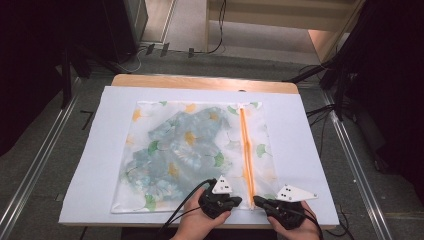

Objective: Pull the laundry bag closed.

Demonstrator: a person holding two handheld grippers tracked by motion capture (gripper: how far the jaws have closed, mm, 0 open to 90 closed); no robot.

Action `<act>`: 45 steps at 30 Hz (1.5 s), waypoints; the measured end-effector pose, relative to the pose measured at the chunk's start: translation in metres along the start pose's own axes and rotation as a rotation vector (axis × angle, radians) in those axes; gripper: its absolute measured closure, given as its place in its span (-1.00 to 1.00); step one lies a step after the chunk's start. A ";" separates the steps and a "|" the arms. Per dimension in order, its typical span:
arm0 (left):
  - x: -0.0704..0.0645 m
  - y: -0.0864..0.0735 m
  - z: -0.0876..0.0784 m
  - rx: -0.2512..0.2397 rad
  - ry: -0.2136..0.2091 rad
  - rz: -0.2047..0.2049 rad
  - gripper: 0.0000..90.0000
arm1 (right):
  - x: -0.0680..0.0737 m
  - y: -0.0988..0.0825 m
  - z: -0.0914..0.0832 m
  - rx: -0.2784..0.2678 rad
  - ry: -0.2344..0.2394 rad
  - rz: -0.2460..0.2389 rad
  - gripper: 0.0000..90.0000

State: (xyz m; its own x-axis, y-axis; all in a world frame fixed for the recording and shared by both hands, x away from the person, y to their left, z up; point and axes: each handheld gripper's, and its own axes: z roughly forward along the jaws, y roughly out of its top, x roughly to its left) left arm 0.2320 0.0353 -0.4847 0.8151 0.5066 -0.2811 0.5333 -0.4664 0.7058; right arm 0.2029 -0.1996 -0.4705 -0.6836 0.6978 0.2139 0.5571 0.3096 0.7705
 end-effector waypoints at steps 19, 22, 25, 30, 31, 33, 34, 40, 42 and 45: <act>0.001 0.000 0.000 0.002 -0.008 -0.010 1.00 | -0.005 -0.004 -0.001 0.020 0.065 0.017 0.74; 0.002 0.000 0.000 0.003 -0.013 -0.013 1.00 | -0.002 -0.004 0.001 0.024 0.051 -0.001 0.60; 0.002 0.000 0.000 0.005 -0.013 -0.015 1.00 | 0.004 -0.005 0.006 0.054 0.022 -0.046 0.54; 0.002 0.000 0.000 0.002 -0.014 -0.018 1.00 | 0.015 -0.007 0.014 0.096 -0.023 -0.121 0.27; 0.002 0.000 0.000 0.002 -0.014 -0.018 1.00 | 0.015 -0.007 0.014 0.096 -0.023 -0.121 0.27; 0.002 0.000 0.000 0.003 -0.015 -0.020 1.00 | 0.017 -0.007 0.014 0.098 -0.042 -0.137 0.39; 0.002 0.000 0.000 0.003 -0.015 -0.020 1.00 | 0.014 -0.007 0.013 0.099 -0.049 -0.130 0.55; 0.003 0.000 0.000 0.004 -0.023 -0.024 1.00 | 0.004 -0.005 0.006 0.070 0.013 -0.063 0.61; 0.003 0.000 0.000 0.005 -0.023 -0.024 1.00 | 0.003 -0.004 0.004 0.058 0.012 -0.063 0.67; 0.004 0.000 0.000 0.008 -0.022 -0.023 1.00 | 0.001 -0.003 0.001 0.043 0.009 -0.045 0.76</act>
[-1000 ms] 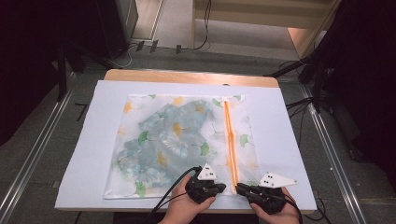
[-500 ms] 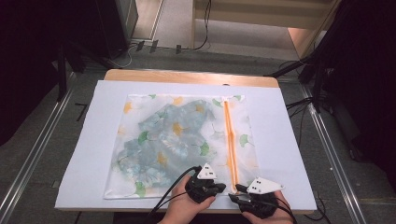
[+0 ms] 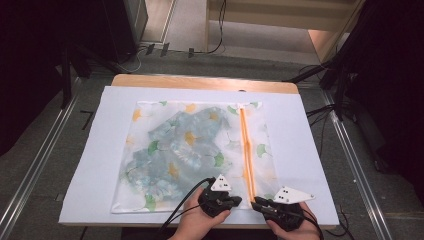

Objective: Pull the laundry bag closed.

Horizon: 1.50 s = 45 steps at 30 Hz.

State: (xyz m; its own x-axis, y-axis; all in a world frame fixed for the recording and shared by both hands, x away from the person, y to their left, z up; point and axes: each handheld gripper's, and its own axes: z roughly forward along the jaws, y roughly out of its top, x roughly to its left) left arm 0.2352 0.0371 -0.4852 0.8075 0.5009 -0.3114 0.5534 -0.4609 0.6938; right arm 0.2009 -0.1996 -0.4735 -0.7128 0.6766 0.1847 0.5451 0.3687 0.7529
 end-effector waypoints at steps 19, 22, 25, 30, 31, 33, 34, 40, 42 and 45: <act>-0.001 0.000 0.001 -0.004 -0.001 -0.003 1.00 | -0.007 0.000 0.006 0.032 -0.016 0.063 0.90; -0.001 0.000 0.001 -0.004 -0.004 -0.008 1.00 | -0.006 0.001 0.008 0.033 -0.014 0.056 0.90; -0.001 0.000 0.001 -0.003 -0.003 -0.009 1.00 | -0.007 0.003 0.010 0.033 -0.017 0.049 0.92; -0.002 0.001 0.002 -0.005 -0.002 -0.002 1.00 | -0.008 0.004 0.009 0.013 -0.004 0.060 0.88; -0.002 0.001 0.002 -0.004 -0.003 -0.003 1.00 | -0.009 0.004 0.008 0.003 0.007 0.063 0.87; -0.001 0.001 0.002 -0.004 -0.005 -0.005 1.00 | -0.008 0.005 0.007 0.000 0.011 0.063 0.84; -0.001 0.001 0.002 -0.004 -0.007 -0.006 1.00 | -0.008 0.006 0.007 -0.002 0.011 0.065 0.83; -0.001 0.001 0.002 -0.004 -0.012 -0.008 1.00 | -0.007 0.009 0.013 0.005 0.014 0.142 0.54; -0.001 0.001 0.002 -0.004 -0.012 -0.011 1.00 | -0.006 0.010 0.017 0.020 0.009 0.155 0.54; 0.000 0.000 0.002 -0.004 -0.013 -0.010 1.00 | -0.004 0.010 0.022 0.047 0.003 0.145 0.64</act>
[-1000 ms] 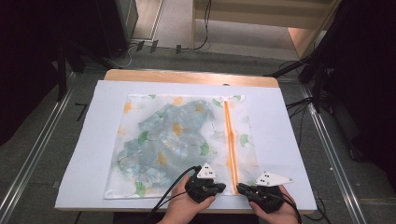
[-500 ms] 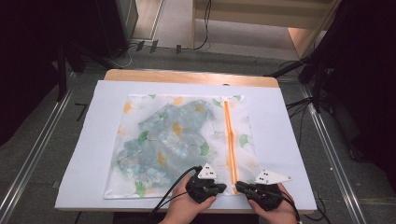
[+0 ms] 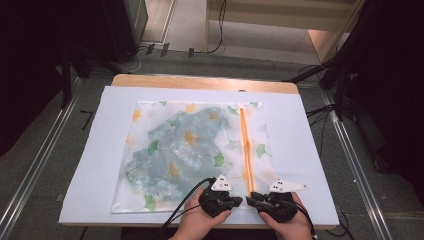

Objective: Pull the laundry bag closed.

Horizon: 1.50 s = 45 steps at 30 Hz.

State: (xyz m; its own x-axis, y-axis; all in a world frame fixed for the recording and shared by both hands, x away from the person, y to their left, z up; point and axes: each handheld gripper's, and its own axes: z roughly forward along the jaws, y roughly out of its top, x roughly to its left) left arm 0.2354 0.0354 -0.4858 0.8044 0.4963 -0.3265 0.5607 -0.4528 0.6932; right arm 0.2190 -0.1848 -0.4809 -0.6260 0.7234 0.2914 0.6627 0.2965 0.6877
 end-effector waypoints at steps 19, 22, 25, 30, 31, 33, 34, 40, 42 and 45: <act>0.000 0.000 0.000 0.000 -0.002 0.001 0.99 | -0.001 0.001 -0.004 0.011 0.047 -0.012 0.95; 0.000 0.000 0.000 -0.001 -0.002 0.001 1.00 | 0.001 0.002 -0.001 0.027 0.037 -0.032 0.90; 0.000 0.000 0.000 -0.001 -0.001 0.003 0.99 | 0.004 0.002 0.002 0.037 0.034 -0.056 0.82; -0.001 0.000 0.000 0.001 0.005 0.007 0.99 | 0.005 0.002 0.000 0.036 -0.009 -0.066 1.00; -0.002 0.000 0.000 0.000 0.006 0.008 0.99 | 0.004 0.002 -0.002 0.032 -0.003 -0.051 1.00; -0.005 0.000 0.000 -0.002 0.005 0.026 0.99 | 0.000 0.002 -0.004 0.015 0.018 -0.017 1.00; -0.006 0.000 0.001 0.001 0.006 0.036 0.99 | -0.001 0.002 -0.005 0.011 0.024 -0.008 1.00; -0.013 0.004 0.009 0.007 -0.020 0.034 0.96 | -0.003 0.000 -0.004 0.013 0.025 0.009 1.00; -0.014 0.004 0.010 0.011 -0.007 0.048 0.98 | -0.004 0.000 -0.003 0.014 0.020 0.014 1.00; -0.015 0.004 0.010 0.015 0.002 0.069 1.00 | -0.003 0.000 -0.003 0.011 0.013 0.015 1.00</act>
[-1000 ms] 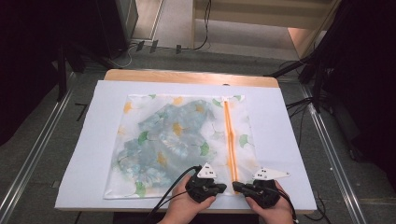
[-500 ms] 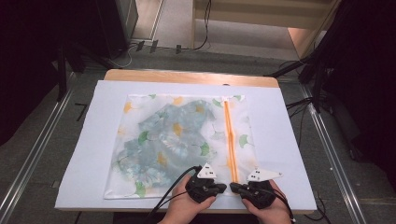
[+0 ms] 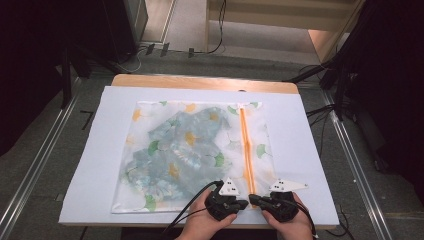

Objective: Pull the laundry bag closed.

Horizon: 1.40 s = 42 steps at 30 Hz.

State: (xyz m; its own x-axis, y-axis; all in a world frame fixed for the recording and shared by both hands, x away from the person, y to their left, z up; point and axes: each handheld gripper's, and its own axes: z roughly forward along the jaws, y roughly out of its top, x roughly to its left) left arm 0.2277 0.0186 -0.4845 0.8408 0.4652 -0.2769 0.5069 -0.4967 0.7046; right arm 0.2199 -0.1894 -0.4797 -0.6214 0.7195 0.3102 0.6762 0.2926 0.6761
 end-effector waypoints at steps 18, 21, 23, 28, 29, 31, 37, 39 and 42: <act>0.001 0.000 0.000 0.010 -0.016 0.020 1.00 | 0.003 0.009 0.002 -0.010 -0.039 -0.036 1.00; 0.001 0.000 0.000 0.007 -0.021 0.013 1.00 | 0.002 0.008 0.000 -0.011 -0.039 -0.036 1.00; 0.001 0.000 0.000 0.010 -0.018 0.017 1.00 | 0.001 0.008 0.001 -0.014 -0.042 -0.042 1.00; 0.001 -0.001 0.000 0.006 -0.023 0.014 1.00 | 0.001 0.011 0.004 -0.017 -0.063 -0.066 1.00; 0.001 -0.001 0.000 0.005 -0.023 0.015 1.00 | 0.000 0.012 0.003 -0.021 -0.067 -0.068 1.00; 0.001 -0.001 0.000 0.006 -0.024 0.015 1.00 | -0.003 0.013 0.001 -0.035 -0.068 -0.055 1.00; 0.001 0.000 -0.001 0.015 -0.028 0.011 1.00 | -0.015 0.015 -0.012 -0.091 -0.121 -0.026 1.00; 0.002 0.000 0.000 0.009 -0.035 0.001 1.00 | -0.021 0.012 -0.017 -0.119 -0.039 0.035 1.00; 0.003 0.000 -0.001 0.010 -0.036 0.000 1.00 | -0.017 0.006 -0.023 -0.126 0.025 0.043 1.00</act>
State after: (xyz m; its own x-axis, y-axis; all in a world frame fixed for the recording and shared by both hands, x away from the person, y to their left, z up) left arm 0.2297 0.0204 -0.4851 0.8470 0.4387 -0.3003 0.5086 -0.5042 0.6979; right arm 0.2255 -0.2146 -0.4659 -0.6032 0.7136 0.3563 0.6486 0.1789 0.7398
